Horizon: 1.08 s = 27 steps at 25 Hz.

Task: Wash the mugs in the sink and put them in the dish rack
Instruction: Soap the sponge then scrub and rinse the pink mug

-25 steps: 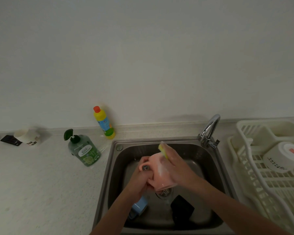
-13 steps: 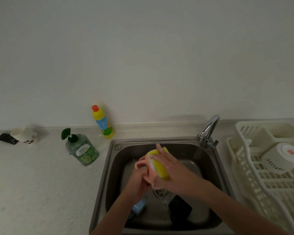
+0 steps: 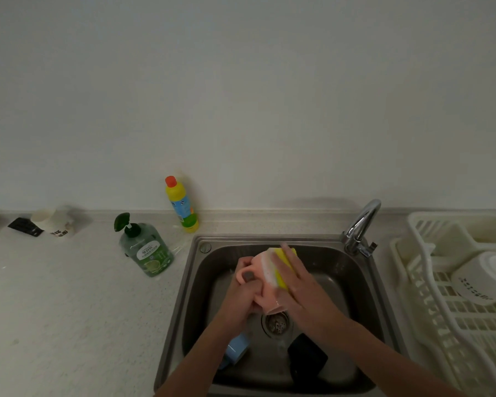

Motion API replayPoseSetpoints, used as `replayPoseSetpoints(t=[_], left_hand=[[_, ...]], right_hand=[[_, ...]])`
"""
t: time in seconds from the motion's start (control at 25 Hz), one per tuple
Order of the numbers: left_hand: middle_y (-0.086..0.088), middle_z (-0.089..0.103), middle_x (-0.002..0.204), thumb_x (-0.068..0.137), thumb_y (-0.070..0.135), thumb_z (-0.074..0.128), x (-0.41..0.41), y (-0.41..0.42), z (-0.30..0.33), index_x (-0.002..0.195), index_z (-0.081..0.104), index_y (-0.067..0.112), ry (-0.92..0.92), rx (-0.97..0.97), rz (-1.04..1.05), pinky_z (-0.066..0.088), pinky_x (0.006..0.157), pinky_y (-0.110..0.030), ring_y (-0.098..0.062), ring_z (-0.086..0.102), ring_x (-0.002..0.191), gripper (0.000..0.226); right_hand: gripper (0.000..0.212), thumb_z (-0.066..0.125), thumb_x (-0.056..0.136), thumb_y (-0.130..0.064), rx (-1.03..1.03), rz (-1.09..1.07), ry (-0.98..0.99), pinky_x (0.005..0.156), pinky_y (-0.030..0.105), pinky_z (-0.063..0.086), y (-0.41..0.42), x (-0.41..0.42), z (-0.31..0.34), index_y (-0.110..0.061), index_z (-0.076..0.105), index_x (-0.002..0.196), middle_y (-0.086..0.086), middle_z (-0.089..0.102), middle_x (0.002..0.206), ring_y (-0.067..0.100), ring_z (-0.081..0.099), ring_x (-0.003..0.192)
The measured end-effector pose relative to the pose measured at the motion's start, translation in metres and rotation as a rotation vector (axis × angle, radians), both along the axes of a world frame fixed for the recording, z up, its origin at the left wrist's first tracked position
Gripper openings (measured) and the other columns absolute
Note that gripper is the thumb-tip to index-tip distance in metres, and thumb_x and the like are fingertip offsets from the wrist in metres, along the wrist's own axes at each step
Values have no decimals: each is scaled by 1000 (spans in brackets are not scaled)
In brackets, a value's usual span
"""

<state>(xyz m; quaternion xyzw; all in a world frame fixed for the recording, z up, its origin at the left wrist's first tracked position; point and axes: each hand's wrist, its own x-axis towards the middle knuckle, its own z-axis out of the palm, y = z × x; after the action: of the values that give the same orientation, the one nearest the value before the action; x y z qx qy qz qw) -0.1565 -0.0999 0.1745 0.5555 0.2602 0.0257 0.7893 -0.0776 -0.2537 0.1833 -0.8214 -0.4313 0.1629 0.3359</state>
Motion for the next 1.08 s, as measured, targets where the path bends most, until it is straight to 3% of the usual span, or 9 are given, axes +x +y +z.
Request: replayPoseSetpoints(t=[0.08, 0.24, 0.36, 0.44, 0.52, 0.68, 0.8, 0.92, 1.08], left_hand=[[-8, 60, 89, 73, -1, 49, 2, -2, 3, 113, 52, 20, -5, 50, -40, 47, 67, -43, -23, 58, 79, 45], [-4, 61, 86, 65, 3, 48, -3, 2, 7, 112, 52, 16, -2, 57, 19, 49, 58, -34, -18, 58, 77, 49], [-10, 59, 86, 65, 3, 49, -3, 8, 5, 110, 52, 15, -15, 45, 52, 48, 58, -33, -23, 56, 78, 47], [-12, 59, 86, 69, 1, 53, -4, 5, 2, 111, 50, 13, -33, 77, -10, 48, 58, -32, -22, 57, 74, 44], [-10, 60, 87, 66, 2, 53, -7, 3, 3, 112, 50, 14, -31, 90, -36, 50, 59, -34, -20, 60, 76, 48], [-10, 63, 95, 60, 3, 50, -8, 16, 2, 111, 53, 15, -61, 35, 113, 52, 61, -37, -23, 61, 85, 52], [-16, 59, 93, 65, 1, 52, -4, 20, 1, 107, 53, 17, -50, 68, 86, 50, 63, -37, -27, 57, 82, 44], [-11, 60, 89, 69, 2, 55, -8, 9, 6, 112, 49, 12, -42, 146, -28, 50, 58, -32, -21, 59, 77, 45], [-9, 60, 94, 61, 6, 50, -7, 3, 13, 113, 49, 15, -27, 95, 42, 51, 57, -32, -22, 58, 83, 52]], right_hand=[[60, 35, 98, -40, -4, 20, -148, 121, 33, 19, 14, 4, 6, -41, 16, 155, -16, -8, 164, 13, 2, 152], [60, 35, 95, -47, 115, -30, 94, 124, 40, 18, 6, 19, 6, -47, 12, 151, -19, 10, 163, -4, 8, 148], [58, 36, 104, -33, 60, 53, -90, 124, 36, 15, 5, -2, 1, -40, 10, 155, -12, -5, 165, 5, -2, 151], [52, 35, 103, -34, 24, 97, -359, 123, 40, 15, 18, -2, -1, -30, 30, 154, -3, 1, 166, 21, -3, 153], [49, 33, 98, -41, 65, 65, -310, 119, 39, 26, 28, 9, 7, -26, 50, 142, 6, 19, 163, 24, 15, 150], [58, 33, 87, -37, 110, 7, -111, 100, 10, 34, 15, 13, 0, -65, 19, 136, -10, 21, 162, 5, 37, 135], [58, 35, 98, -32, 115, 38, -192, 117, 22, 21, 20, -9, -5, -42, 19, 153, -8, 3, 165, 11, 14, 150], [53, 36, 95, -37, 100, 52, -353, 120, 43, 25, 35, 4, 3, -21, 47, 145, 3, 18, 164, 25, 14, 151], [62, 32, 85, -41, 80, 46, -255, 101, 14, 34, 17, 27, 10, -50, 21, 146, -18, 22, 157, -2, 35, 136]])
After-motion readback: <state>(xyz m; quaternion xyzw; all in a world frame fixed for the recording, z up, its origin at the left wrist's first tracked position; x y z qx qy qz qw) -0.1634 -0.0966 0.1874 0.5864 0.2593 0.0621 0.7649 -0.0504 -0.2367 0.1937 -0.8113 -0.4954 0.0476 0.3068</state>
